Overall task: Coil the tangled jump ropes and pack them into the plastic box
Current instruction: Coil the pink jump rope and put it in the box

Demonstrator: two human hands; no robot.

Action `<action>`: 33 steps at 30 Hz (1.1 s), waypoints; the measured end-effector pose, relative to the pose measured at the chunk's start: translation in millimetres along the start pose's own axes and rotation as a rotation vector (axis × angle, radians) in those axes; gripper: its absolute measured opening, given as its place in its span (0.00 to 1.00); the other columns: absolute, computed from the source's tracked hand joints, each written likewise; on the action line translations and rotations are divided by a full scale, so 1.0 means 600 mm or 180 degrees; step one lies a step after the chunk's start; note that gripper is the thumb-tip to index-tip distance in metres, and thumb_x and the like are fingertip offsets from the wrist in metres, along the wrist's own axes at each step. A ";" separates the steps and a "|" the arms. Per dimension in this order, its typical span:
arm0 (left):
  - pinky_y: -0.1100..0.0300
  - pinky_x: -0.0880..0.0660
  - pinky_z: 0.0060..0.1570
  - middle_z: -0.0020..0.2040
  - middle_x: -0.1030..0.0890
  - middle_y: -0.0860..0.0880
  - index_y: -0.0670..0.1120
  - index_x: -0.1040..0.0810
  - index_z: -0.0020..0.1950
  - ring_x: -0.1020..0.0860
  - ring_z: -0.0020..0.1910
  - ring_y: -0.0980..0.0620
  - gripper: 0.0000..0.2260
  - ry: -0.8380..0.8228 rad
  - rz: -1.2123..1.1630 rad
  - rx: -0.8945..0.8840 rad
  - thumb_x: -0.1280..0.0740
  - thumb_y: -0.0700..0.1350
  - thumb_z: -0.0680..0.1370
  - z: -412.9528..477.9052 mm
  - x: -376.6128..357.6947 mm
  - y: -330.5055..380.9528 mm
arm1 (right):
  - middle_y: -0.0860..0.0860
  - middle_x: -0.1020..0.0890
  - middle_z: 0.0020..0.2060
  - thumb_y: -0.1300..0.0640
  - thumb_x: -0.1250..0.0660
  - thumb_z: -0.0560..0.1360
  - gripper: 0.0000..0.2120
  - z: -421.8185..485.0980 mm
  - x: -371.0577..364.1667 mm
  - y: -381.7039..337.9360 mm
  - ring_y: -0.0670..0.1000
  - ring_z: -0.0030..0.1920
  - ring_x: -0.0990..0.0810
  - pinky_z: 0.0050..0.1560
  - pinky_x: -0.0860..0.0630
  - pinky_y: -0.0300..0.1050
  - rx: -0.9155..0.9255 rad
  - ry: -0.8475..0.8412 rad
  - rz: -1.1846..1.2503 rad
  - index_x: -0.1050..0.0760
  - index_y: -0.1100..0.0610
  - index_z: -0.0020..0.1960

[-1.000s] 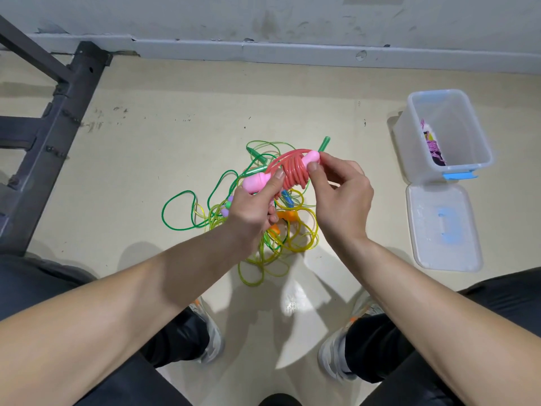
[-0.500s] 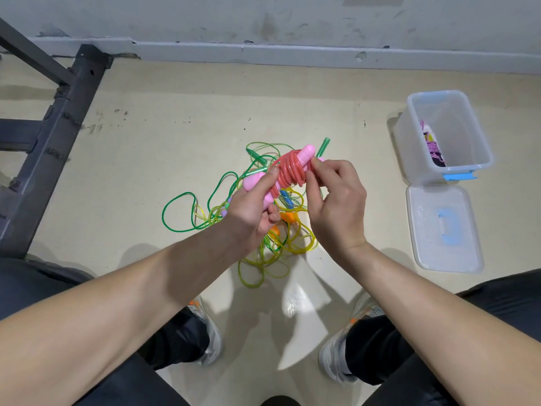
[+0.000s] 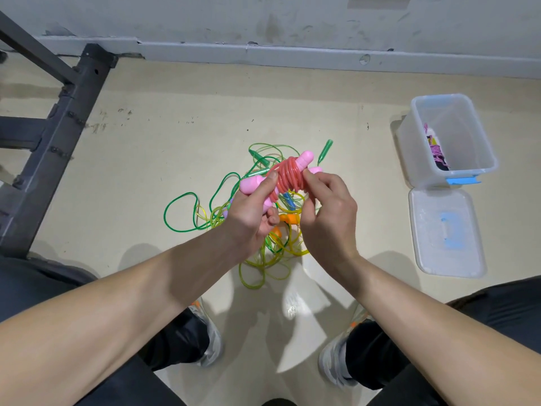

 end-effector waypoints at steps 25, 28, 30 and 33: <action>0.61 0.21 0.45 0.59 0.19 0.41 0.43 0.35 0.63 0.17 0.52 0.49 0.20 0.0196 0.1052 -0.0719 0.27 0.45 0.79 -0.035 -0.023 -0.004 | 0.60 0.22 0.53 0.55 0.26 0.76 0.20 -0.018 -0.037 0.042 0.59 0.48 0.14 0.38 0.17 0.49 -0.2632 0.0056 0.2425 0.39 0.52 0.52; 0.65 0.22 0.43 0.61 0.20 0.41 0.42 0.34 0.64 0.16 0.49 0.52 0.17 -0.0027 0.1095 -0.0601 0.29 0.41 0.80 -0.037 -0.030 -0.007 | 0.61 0.21 0.53 0.53 0.27 0.75 0.19 -0.018 -0.038 0.060 0.59 0.48 0.14 0.37 0.18 0.49 -0.2779 0.0076 0.2217 0.39 0.51 0.51; 0.68 0.24 0.37 0.56 0.19 0.44 0.42 0.30 0.65 0.17 0.43 0.58 0.18 -0.0143 0.1211 -0.0500 0.28 0.39 0.78 -0.037 -0.033 -0.001 | 0.60 0.20 0.53 0.55 0.28 0.77 0.18 -0.012 -0.036 0.074 0.57 0.47 0.13 0.37 0.18 0.48 -0.2912 0.0073 0.2336 0.38 0.53 0.54; 0.64 0.23 0.38 0.57 0.18 0.40 0.45 0.27 0.68 0.17 0.46 0.53 0.26 -0.0152 0.1110 -0.0185 0.26 0.39 0.71 -0.030 -0.019 0.014 | 0.64 0.18 0.51 0.58 0.30 0.78 0.19 0.001 -0.035 0.090 0.57 0.43 0.14 0.38 0.17 0.50 -0.3033 0.0039 0.2667 0.33 0.67 0.61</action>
Point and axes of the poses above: each hand's wrist, its own z-axis towards the middle knuckle, its own x-axis out of the back of the hand, y = z × x, the point moved 6 cm from there along z, towards the middle knuckle
